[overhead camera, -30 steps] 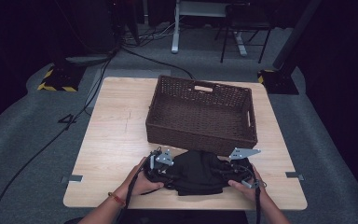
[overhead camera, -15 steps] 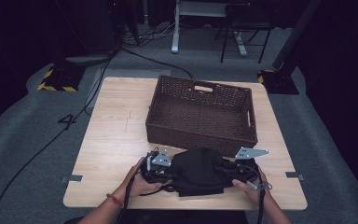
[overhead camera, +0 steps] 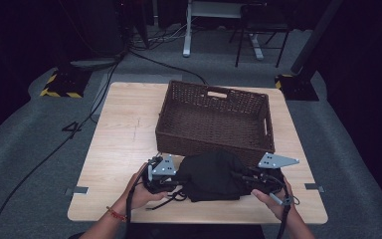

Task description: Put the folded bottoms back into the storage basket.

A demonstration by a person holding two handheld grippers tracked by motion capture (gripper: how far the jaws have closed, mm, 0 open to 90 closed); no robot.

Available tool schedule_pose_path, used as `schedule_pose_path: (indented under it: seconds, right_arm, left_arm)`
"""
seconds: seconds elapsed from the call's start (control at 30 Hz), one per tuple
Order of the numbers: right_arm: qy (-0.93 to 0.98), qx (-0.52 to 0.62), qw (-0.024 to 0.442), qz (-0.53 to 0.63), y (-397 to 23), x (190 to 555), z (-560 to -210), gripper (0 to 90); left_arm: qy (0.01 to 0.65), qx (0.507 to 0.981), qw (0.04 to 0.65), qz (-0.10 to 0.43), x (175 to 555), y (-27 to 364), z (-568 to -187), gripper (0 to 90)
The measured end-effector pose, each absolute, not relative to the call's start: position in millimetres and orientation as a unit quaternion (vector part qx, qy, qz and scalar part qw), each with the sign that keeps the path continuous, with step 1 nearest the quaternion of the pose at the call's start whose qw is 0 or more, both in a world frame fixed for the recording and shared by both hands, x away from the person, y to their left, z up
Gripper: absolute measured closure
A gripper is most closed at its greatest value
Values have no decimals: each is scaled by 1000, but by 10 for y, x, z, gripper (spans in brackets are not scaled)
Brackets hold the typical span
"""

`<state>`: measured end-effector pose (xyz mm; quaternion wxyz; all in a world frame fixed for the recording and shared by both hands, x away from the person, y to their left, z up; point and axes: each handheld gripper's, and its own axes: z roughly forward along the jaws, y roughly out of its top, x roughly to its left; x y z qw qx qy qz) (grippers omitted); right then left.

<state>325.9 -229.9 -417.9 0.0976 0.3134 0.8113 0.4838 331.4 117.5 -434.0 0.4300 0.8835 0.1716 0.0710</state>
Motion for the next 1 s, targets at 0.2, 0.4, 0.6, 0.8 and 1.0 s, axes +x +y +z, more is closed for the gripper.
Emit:
schedule_pose_path:
  seconds: [0.2,0.4,0.6,0.8,1.0]
  right_arm:
    - [806,300,117,497,-2313,3221,-3831,700]
    - [797,290,139,511,-2333,3231,-3530,700]
    - [794,282,163,514,-2312,3334,-3237,699]
    - [792,282,175,512,-2284,3465,-3081,699]
    - [792,286,186,506,-2244,3598,-2998,699]
  left_arm:
    - [159,877,443,96,3297,1188,-3992,743]
    - [153,868,456,120,3337,1192,-3704,743]
    - [152,859,467,141,3467,1193,-3444,743]
    - [157,853,473,154,3558,1194,-3325,743]
    - [162,849,473,173,3692,1182,-3166,743]
